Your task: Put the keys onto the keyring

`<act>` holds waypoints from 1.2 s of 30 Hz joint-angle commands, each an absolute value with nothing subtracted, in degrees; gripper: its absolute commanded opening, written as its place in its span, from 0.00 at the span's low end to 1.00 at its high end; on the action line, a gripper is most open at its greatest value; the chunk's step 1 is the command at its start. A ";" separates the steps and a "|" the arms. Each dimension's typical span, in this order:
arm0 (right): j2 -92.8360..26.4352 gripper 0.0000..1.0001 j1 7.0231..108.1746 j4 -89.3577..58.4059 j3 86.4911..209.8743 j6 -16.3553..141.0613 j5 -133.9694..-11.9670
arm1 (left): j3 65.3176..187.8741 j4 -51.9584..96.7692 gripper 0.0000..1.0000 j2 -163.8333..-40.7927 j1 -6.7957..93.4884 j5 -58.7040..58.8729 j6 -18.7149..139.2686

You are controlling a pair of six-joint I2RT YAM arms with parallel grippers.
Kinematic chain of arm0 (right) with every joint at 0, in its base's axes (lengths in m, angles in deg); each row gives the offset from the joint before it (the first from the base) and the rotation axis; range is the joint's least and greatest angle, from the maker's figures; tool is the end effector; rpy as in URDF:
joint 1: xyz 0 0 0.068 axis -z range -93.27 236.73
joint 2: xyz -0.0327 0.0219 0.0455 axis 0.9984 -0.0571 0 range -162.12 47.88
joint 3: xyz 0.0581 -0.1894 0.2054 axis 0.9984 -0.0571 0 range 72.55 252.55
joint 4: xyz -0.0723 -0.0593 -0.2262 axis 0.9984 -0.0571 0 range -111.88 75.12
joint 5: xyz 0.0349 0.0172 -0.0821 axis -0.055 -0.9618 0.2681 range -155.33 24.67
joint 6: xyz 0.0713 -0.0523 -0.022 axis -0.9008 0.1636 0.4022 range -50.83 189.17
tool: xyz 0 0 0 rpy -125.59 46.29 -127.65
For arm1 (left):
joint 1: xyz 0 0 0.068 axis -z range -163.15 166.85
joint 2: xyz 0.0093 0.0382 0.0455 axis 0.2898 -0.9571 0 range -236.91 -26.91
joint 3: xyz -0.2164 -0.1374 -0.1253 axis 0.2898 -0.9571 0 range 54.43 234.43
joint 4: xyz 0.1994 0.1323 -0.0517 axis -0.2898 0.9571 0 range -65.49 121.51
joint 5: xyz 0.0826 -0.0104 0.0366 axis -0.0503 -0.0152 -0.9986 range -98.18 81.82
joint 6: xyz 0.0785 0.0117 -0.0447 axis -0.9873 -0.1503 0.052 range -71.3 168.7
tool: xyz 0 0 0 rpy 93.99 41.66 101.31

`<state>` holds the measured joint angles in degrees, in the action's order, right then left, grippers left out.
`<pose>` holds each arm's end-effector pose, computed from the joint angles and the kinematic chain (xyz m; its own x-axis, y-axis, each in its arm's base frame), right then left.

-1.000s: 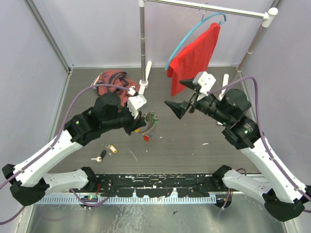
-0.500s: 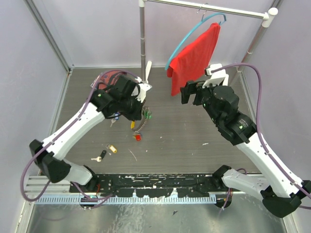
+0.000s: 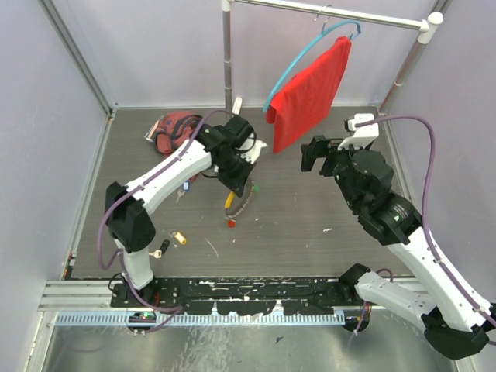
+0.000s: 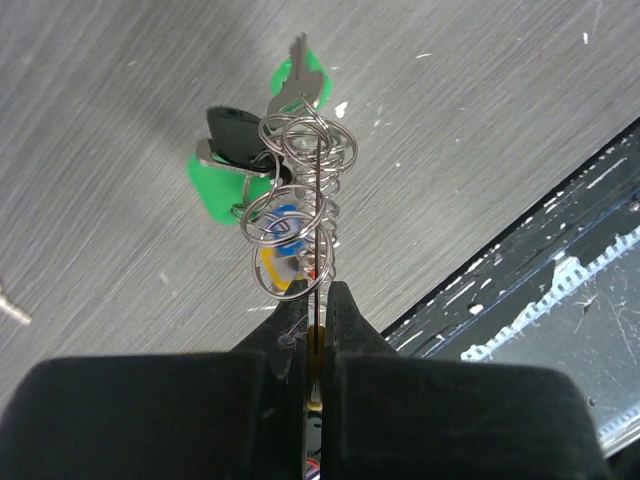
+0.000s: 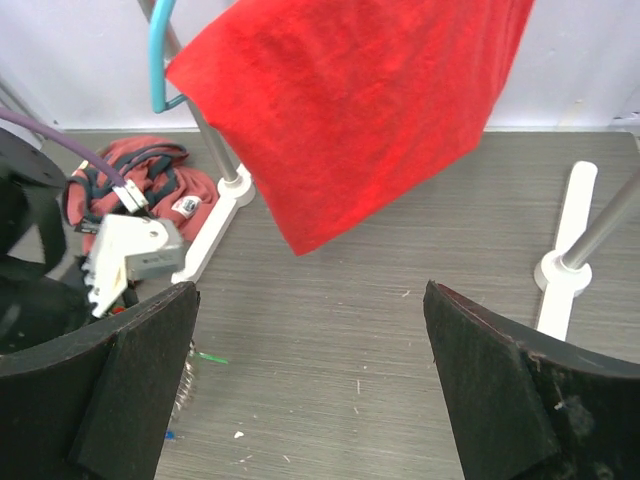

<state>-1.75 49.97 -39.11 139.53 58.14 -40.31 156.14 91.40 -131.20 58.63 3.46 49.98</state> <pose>0.1699 0.0839 0.4317 -0.1336 0.1166 -0.9842 -0.1837 0.9729 0.1402 0.2664 -0.2601 0.2874 -0.7139 0.6086 -0.3464 0.6896 0.6970 -0.1967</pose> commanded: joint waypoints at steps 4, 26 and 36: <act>2.16 1.00 49.82 -38.32 138.22 56.33 -33.27 | 160.12 87.85 0.00 -138.25 63.51 14.26 51.01; -0.77 1.00 49.88 -39.00 138.08 53.31 -37.83 | 142.70 74.56 0.43 -136.77 53.45 14.34 52.56; -0.72 1.00 49.85 -37.41 136.90 57.17 -37.66 | 135.76 70.14 0.78 -123.40 47.39 7.29 51.74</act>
